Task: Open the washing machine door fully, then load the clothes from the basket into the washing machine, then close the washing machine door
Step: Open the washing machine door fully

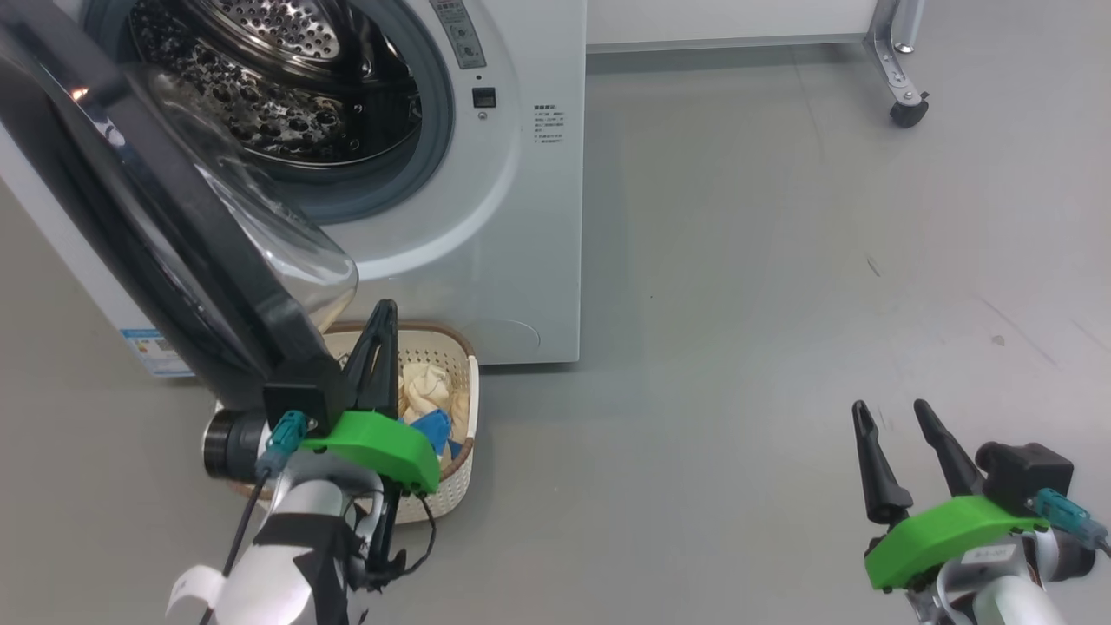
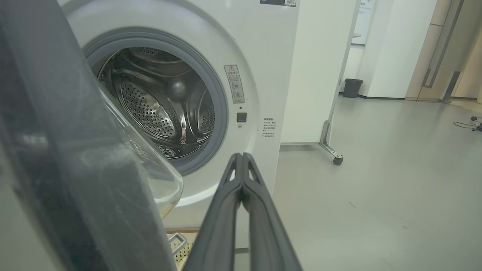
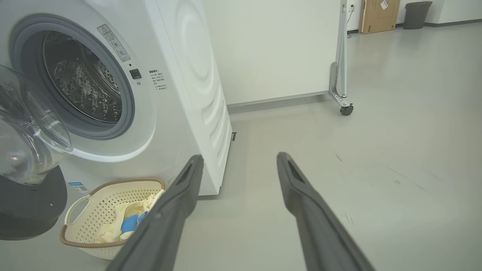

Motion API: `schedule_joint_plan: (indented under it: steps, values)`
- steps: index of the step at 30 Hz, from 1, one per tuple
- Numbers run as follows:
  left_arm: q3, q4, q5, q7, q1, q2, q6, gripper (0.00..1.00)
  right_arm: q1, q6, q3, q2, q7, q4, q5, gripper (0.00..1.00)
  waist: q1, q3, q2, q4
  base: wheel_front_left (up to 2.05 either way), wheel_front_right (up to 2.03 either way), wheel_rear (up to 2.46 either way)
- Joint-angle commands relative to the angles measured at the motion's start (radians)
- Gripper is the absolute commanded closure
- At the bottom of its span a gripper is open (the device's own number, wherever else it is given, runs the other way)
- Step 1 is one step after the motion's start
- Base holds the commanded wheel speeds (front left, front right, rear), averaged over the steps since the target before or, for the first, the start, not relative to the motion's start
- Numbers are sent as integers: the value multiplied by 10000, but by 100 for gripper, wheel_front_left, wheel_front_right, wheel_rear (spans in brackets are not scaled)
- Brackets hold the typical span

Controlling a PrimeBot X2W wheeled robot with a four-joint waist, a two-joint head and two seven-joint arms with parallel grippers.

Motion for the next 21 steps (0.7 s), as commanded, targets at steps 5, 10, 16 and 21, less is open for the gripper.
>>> schedule_joint_plan:
  steps: [5, 10, 16, 21]
  values:
    - [494, 322, -176, -54, -722, 200, 54, 100, -532, 2, 250, -114, -163, -209, 98, 0, 0, 52, 0, -94, 0, 0, 0]
    - [649, 532, -203, -54, -798, 247, 125, 100, -554, 2, 254, -100, -188, -173, 105, 0, 0, 101, 0, -98, 0, 0, 0]
    - [834, 847, -219, -54, -804, 311, 214, 100, -588, 2, 248, -77, -214, -114, 125, 0, 0, 159, 0, -72, 0, 0, 0]
    - [898, 1135, -229, -54, -850, 324, 223, 100, -603, 2, 250, -70, -235, -67, 138, 0, 0, 173, 0, -25, 0, 0, 0]
